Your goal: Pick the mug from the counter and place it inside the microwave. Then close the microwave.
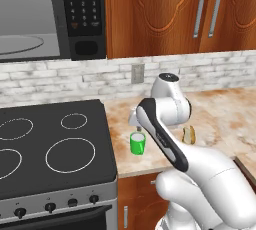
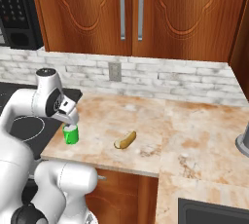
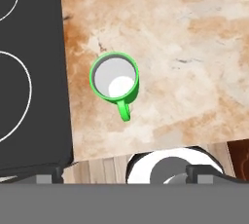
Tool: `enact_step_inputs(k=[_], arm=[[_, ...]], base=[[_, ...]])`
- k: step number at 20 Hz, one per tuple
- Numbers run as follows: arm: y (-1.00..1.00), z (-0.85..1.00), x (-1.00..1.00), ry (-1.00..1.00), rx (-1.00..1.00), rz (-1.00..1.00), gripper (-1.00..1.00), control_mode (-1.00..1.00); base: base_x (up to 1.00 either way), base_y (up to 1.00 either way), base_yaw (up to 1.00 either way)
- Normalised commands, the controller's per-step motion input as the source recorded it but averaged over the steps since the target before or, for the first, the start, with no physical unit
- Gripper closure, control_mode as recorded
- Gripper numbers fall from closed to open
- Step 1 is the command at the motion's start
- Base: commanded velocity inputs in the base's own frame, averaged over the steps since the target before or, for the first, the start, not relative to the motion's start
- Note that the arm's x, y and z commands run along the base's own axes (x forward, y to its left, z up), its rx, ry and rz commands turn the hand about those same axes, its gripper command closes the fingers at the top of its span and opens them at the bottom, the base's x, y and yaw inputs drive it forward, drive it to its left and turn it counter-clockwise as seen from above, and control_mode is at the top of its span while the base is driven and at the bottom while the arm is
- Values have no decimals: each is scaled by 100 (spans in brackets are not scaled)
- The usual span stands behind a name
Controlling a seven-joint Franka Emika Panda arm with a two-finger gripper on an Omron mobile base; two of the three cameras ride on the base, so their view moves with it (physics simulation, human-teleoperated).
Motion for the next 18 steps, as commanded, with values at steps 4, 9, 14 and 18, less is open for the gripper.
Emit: enact_step_inputs(k=[4,9,14,18], arm=[[6,-15,13,0,0,5,-100,-100],[0,-21,5,0,0,0,-100,-100],[0,-29,1,2,0,0,-100,-100],[0,-25,0,1,0,0,-100,-100]], base=[[0,0,0],[0,0,0],[0,0,0],[0,0,0]])
